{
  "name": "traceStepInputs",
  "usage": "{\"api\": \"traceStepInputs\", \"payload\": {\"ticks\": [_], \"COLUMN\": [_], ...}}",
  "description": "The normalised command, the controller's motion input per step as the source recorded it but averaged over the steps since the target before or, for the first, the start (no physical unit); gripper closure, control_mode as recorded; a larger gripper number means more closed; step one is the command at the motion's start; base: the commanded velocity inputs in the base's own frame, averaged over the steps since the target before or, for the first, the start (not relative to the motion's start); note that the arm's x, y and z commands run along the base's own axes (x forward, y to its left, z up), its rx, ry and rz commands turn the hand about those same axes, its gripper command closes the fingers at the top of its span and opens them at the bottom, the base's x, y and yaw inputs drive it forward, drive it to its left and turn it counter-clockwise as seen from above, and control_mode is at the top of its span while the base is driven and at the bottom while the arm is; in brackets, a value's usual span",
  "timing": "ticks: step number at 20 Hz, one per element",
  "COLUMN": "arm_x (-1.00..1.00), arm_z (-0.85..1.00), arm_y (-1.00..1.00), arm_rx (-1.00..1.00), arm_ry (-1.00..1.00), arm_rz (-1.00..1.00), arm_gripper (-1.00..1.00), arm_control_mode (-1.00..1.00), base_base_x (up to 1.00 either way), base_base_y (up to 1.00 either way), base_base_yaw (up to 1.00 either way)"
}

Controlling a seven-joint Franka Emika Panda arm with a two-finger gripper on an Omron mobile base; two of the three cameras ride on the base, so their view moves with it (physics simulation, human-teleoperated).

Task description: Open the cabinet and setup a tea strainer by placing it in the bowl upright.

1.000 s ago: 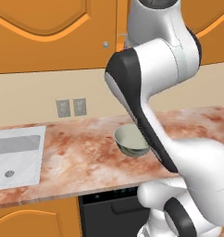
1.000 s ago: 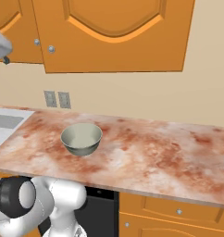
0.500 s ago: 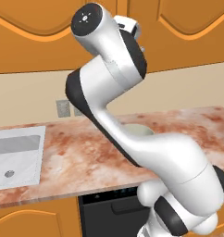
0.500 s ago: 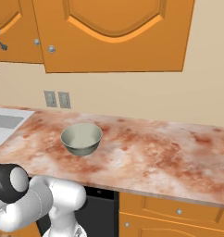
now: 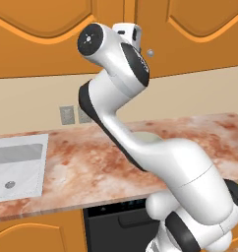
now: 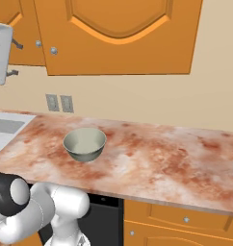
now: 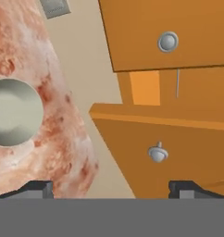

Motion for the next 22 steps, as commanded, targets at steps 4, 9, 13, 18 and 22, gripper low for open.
{"api": "traceStepInputs", "payload": {"ticks": [4, 9, 13, 18, 22], "arm_x": [0.35, 0.31, 0.31, 0.31, 0.31], "arm_z": [-0.07, -0.01, 0.00, -0.01, 0.00], "arm_y": [0.00, 0.01, 0.07, 0.15, 0.12], "arm_rx": [-0.01, -0.07, -0.08, -0.06, -0.02], "arm_ry": [0.00, 0.00, 0.00, 0.08, 0.10], "arm_rz": [0.06, 0.02, 0.00, 0.00, -0.02], "arm_gripper": [-1.00, -1.00, -1.00, -1.00, -1.00], "arm_control_mode": [-1.00, -1.00, -1.00, -1.00, -1.00], "base_base_x": [0.00, 0.00, 0.00, 0.00, 0.00], "base_base_y": [0.00, 0.00, 0.00, 0.00, 0.00], "base_base_yaw": [0.00, 0.00, 0.00, 0.00, 0.00]}}
